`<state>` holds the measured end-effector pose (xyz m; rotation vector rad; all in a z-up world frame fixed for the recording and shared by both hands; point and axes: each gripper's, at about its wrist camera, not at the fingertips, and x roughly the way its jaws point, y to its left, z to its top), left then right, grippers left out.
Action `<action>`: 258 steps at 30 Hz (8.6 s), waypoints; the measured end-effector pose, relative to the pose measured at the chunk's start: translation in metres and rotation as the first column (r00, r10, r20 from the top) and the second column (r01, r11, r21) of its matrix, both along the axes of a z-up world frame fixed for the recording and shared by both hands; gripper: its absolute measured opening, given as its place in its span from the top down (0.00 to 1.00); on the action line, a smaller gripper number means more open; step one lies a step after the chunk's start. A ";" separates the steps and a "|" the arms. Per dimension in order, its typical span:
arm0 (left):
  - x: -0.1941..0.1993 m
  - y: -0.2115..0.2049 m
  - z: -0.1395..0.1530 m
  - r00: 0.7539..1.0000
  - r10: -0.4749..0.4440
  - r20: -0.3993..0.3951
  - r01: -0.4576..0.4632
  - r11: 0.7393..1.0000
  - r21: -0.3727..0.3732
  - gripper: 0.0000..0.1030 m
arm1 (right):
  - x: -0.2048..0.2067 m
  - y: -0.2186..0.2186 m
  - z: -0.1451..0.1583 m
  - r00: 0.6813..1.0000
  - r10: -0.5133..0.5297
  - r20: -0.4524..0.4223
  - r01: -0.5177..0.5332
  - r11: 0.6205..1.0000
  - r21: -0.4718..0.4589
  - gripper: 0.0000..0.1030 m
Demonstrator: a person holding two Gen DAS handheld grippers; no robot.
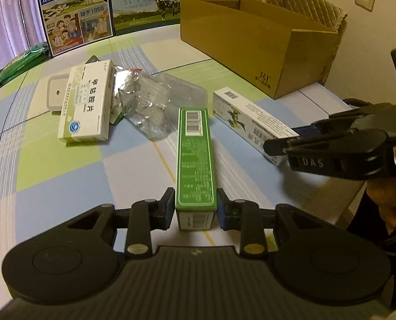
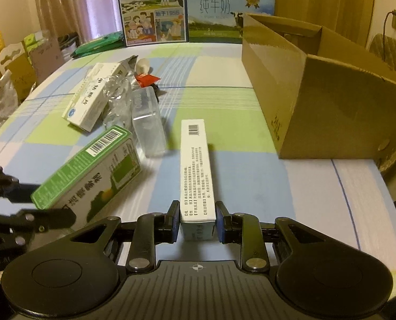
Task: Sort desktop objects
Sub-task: 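Grasp the green box with the left tool while the right tool grasps the white box, then carry both boxes into the cardboard box and open both tools, then withdraw both tools from the cardboard box back over the table, then grasp the clear wire-handled container with the left tool while the right grasps the clear tube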
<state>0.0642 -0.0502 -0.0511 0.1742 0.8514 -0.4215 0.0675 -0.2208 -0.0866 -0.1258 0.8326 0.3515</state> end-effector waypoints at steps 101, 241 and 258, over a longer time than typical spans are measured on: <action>0.157 -0.162 0.090 0.983 0.020 0.184 0.008 0.989 -0.146 0.68 | 0.180 -0.147 0.108 0.979 -0.144 0.144 0.126 0.984 0.124 0.71; 0.079 0.013 -0.035 0.985 0.169 0.035 -0.168 0.985 -0.029 0.73 | 0.097 0.018 0.004 0.998 0.022 -0.061 -0.014 0.992 0.128 0.69; 0.075 0.023 -0.035 0.982 0.178 0.062 -0.178 0.984 -0.002 0.74 | 0.103 0.016 0.005 0.999 -0.009 -0.034 0.013 0.991 0.136 0.43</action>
